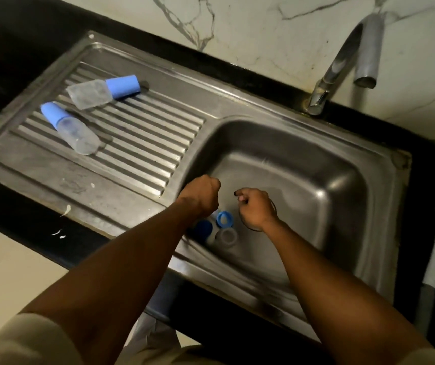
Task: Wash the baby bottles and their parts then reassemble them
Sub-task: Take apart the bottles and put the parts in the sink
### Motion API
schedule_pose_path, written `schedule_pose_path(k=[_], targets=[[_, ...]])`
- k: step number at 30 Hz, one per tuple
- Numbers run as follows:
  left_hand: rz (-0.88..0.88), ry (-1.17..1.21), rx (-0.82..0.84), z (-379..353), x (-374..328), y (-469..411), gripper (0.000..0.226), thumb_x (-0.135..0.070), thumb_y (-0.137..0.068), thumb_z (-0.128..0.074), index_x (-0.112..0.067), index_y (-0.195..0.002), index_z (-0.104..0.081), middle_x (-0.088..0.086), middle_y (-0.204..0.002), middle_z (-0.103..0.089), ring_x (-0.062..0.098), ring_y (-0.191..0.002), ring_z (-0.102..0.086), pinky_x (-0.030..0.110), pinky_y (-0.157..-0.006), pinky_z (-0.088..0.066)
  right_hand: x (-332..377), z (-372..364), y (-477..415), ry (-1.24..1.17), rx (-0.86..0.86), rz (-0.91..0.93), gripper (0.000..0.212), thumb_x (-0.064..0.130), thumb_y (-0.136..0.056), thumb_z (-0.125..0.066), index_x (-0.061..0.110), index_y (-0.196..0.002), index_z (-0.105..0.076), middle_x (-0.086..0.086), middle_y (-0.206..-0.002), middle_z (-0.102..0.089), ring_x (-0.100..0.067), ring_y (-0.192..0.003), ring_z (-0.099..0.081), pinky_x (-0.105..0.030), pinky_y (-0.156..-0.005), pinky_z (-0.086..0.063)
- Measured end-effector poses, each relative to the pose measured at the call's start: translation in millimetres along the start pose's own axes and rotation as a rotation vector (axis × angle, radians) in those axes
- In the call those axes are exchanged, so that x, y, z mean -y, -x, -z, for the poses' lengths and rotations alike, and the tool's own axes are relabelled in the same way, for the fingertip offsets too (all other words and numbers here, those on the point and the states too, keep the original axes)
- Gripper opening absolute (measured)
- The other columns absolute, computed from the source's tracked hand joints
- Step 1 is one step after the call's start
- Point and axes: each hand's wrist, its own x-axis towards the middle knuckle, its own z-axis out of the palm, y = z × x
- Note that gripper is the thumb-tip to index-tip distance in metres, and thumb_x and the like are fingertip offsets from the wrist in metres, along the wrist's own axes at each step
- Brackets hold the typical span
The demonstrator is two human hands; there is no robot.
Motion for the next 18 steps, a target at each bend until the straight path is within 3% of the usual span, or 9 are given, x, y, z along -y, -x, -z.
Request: schedule_pose_path(k=[7, 10, 12, 15, 18], targets=[[-0.095, 0.095, -0.519, 80.2, 39.1, 15.3, 0.028, -0.031, -0.092, -0.047, -0.01, -0.095, -0.065, 0.014, -0.098, -0.067, 0.038, -0.091, -0.064, 0.039, -0.069, -0.044, 108.1, 34.1, -13.4, 0.036, -0.18, 0.204, 0.032, 0.011, -0.091, -0.051, 0.019, -0.113, -0.073, -0.008, -0.105, -0.074, -0.026, -0.095, -0.068, -0.034, -0.083, -0.056], [-0.093, 0.105, -0.699, 110.4, 85.3, 17.0, 0.022, -0.024, -0.087, -0.05, -0.006, -0.082, -0.063, 0.015, -0.083, -0.065, 0.04, -0.079, -0.062, 0.039, -0.061, -0.045, 174.4, 28.8, -24.3, 0.054, -0.199, 0.286, 0.03, 0.012, -0.089, -0.055, 0.019, -0.111, -0.073, -0.011, -0.106, -0.074, -0.029, -0.097, -0.069, -0.036, -0.085, -0.056], [-0.073, 0.067, -0.778, 126.9, 123.6, 18.7, 0.023, -0.022, -0.081, -0.047, -0.006, -0.073, -0.061, 0.015, -0.071, -0.063, 0.039, -0.068, -0.061, 0.038, -0.057, -0.044, 220.4, 14.8, -30.7, 0.059, -0.19, 0.337, 0.026, 0.011, -0.086, -0.056, 0.018, -0.104, -0.073, -0.011, -0.102, -0.074, -0.032, -0.095, -0.068, -0.035, -0.082, -0.055], [0.0, 0.041, -0.819, 141.4, 180.8, 20.5, 0.021, -0.021, -0.08, -0.049, -0.006, -0.077, -0.063, 0.016, -0.073, -0.063, 0.038, -0.072, -0.058, 0.04, -0.064, -0.041, 279.3, -14.6, -40.8, 0.043, -0.122, 0.397, 0.015, 0.011, -0.078, -0.061, 0.015, -0.091, -0.068, -0.009, -0.09, -0.072, -0.034, -0.089, -0.066, -0.038, -0.076, -0.055], [0.146, 0.052, -0.818, 144.0, 237.0, 21.4, 0.026, -0.023, -0.079, -0.05, -0.005, -0.091, -0.065, 0.017, -0.085, -0.065, 0.04, -0.084, -0.058, 0.043, -0.07, -0.041, 330.5, -47.8, -47.0, 0.029, 0.02, 0.382, 0.045, 0.019, -0.074, -0.073, 0.014, -0.119, -0.064, -0.01, -0.12, -0.068, -0.031, -0.109, -0.063, -0.04, -0.09, -0.052]])
